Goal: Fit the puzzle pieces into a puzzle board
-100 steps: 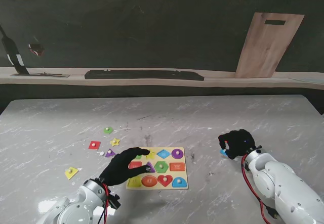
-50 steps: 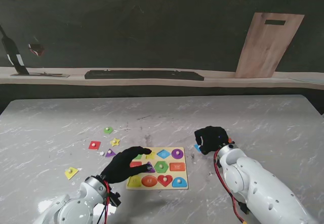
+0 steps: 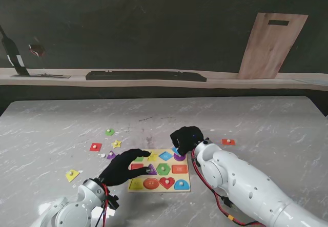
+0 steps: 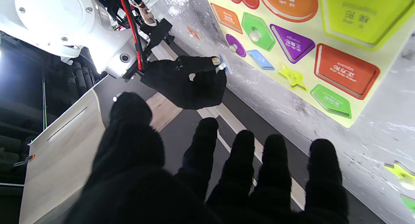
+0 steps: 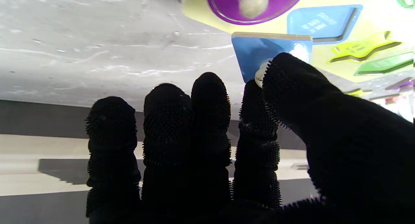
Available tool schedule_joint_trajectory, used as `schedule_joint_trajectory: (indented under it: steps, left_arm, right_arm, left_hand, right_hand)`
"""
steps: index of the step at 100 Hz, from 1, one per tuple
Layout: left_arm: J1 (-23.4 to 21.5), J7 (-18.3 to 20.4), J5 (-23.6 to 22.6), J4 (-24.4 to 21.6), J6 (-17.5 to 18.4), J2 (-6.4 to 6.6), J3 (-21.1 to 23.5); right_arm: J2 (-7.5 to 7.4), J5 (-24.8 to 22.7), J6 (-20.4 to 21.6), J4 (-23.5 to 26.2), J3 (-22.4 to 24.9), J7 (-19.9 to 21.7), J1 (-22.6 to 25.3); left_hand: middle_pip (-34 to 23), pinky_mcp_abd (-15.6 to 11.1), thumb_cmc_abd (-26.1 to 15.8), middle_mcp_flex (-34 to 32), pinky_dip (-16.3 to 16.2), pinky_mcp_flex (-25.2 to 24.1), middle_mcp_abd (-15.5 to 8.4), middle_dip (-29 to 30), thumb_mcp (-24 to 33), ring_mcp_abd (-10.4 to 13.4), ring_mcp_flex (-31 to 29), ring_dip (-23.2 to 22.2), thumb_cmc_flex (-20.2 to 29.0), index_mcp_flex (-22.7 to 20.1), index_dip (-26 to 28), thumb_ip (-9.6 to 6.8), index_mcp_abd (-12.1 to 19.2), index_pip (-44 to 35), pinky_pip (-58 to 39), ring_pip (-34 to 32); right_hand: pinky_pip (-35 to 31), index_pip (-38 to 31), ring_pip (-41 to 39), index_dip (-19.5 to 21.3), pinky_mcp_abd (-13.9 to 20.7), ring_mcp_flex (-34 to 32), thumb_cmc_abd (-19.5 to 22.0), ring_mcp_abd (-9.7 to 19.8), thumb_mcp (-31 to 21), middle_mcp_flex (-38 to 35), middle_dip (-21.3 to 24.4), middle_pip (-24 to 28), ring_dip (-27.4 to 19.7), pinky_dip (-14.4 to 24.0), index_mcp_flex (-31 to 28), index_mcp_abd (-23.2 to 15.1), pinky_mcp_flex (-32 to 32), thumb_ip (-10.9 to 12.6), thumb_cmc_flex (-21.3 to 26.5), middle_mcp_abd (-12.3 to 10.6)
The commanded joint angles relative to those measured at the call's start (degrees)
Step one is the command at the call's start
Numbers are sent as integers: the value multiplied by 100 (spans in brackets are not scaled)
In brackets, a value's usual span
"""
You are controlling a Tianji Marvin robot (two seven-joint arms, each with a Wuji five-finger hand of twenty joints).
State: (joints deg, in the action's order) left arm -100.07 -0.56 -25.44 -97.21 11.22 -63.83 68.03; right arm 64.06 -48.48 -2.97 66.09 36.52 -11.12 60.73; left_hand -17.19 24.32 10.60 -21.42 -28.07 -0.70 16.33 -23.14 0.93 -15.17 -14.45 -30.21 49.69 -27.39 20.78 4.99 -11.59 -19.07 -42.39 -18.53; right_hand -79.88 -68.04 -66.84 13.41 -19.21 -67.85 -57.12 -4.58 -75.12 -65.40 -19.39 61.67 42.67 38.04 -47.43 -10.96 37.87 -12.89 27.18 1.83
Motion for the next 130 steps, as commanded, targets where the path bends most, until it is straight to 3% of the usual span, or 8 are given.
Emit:
schedule_joint_trajectory:
  steps: [1, 24, 68, 130]
  left_arm:
    - [-38, 36, 3, -33, 28, 30, 22]
    - [-61, 38, 11, -30, 60, 31, 60]
    - [-120, -110, 17, -43, 92, -1, 88]
    - [-155, -155, -2, -56, 103, -8, 120]
  right_arm:
    - [147, 16, 36, -47, -118, 16, -85]
    - [341, 192, -74, -438, -798, -58, -497]
    - [563, 203, -30, -1014, -1526, -289, -930]
    - [682, 280, 117, -1240, -1884, -263, -1052]
  left_hand:
    - [54, -422, -137, 21, -30, -70, -136, 85, -189, 283, 189, 40, -11, -25, -92, -245, 190, -44, 54, 137]
    - [54, -432, -144, 32, -30, -72, -131, 84, -188, 283, 194, 39, -14, -16, -89, -245, 195, -49, 53, 136]
    - [50, -415, -152, 12, -30, -68, -123, 85, -188, 272, 189, 37, -15, -41, -93, -244, 176, -52, 51, 130]
    - [45, -419, -165, -2, -28, -68, -130, 86, -191, 276, 178, 38, -21, -56, -97, -243, 193, -44, 44, 123]
  right_hand:
    - [-227, -341, -186, 65, -246, -108, 35, -66, -293, -104, 27, 194, 30, 146, -259, -30, -36, 313, 276, 322]
    - [-233, -330, -188, 88, -250, -85, 67, -71, -259, -86, 22, 191, 23, 141, -253, -31, -47, 320, 289, 323]
    - [-222, -302, -163, 128, -205, -32, 205, -10, -144, -21, 3, 183, -2, 116, -165, -76, -64, 333, 291, 276]
    - [-211, -312, -162, 133, -159, -7, 263, 16, -80, 1, -18, 169, -9, 76, -110, -119, -95, 357, 258, 216]
